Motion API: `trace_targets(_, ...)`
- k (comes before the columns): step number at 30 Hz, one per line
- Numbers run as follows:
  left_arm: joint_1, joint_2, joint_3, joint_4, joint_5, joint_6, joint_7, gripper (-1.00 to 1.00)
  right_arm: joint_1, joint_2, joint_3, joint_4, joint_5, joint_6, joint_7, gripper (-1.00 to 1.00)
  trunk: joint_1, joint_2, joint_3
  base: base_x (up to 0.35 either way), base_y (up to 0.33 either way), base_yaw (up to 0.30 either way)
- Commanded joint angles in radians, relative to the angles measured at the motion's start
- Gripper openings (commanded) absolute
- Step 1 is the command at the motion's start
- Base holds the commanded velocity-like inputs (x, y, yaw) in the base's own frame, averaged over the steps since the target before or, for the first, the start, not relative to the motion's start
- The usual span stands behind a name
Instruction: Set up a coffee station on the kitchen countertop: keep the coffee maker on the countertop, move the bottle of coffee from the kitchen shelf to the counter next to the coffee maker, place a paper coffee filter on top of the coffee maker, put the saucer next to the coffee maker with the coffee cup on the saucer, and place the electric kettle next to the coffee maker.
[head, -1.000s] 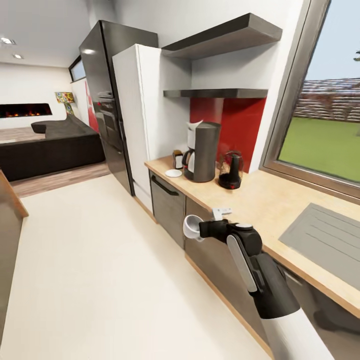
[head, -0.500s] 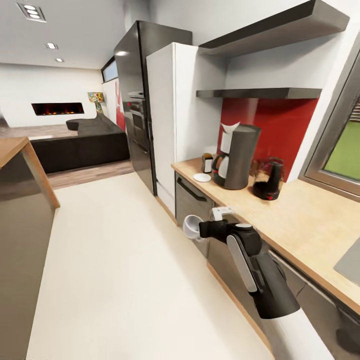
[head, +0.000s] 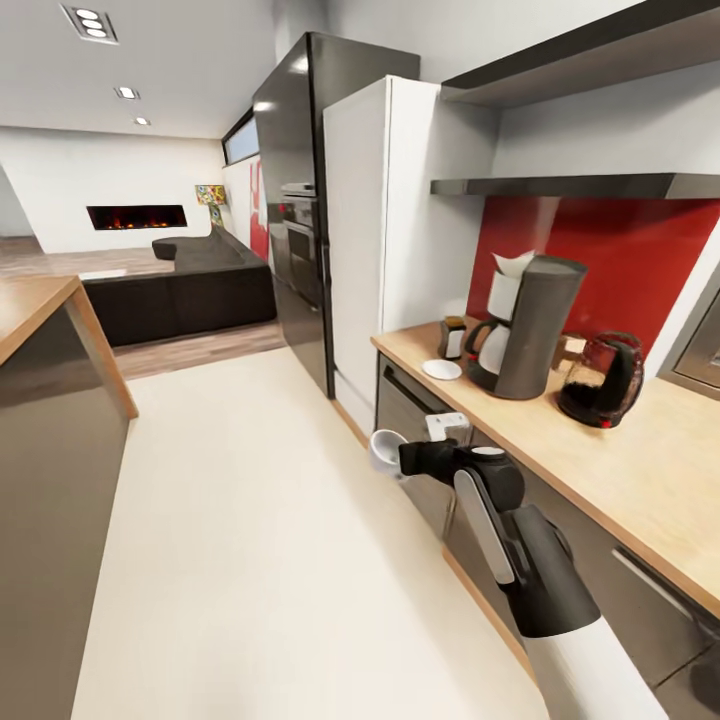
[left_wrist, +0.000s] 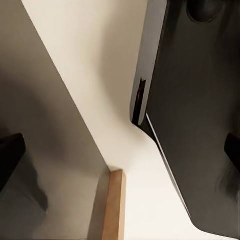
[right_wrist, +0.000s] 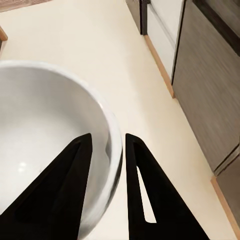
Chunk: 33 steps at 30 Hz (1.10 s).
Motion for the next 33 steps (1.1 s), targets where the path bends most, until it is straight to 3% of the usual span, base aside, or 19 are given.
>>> trace_targets(1,0.000,0.000,0.006,-0.002,0.001,0.000,-0.005,1.00,-0.001,0.000,0.000,-0.001,-0.009,0.004,-0.005,-1.00,0.001,-0.001,-0.001,0.315,0.139,0.000)
trace_targets(14,0.000,0.000,0.007,-0.004,0.001,0.001,-0.005,1.00,-0.001,0.000,0.001,-0.001,-0.009,0.004,-0.005,-1.00,0.001,-0.001,0.006,0.315,0.140,-0.006)
trace_targets(27,-0.002,0.000,0.007,-0.006,0.003,0.001,-0.005,1.00,-0.001,0.000,0.001,-0.001,-0.009,0.004,-0.004,-1.00,0.001,-0.001,0.022,0.314,0.178,-0.194)
trace_targets(33,-0.002,0.000,0.009,-0.005,0.002,0.001,-0.005,1.00,-0.001,0.000,0.000,-0.001,-0.009,0.004,-0.005,-1.00,0.001,-0.001,0.024,0.296,0.218,-0.047)
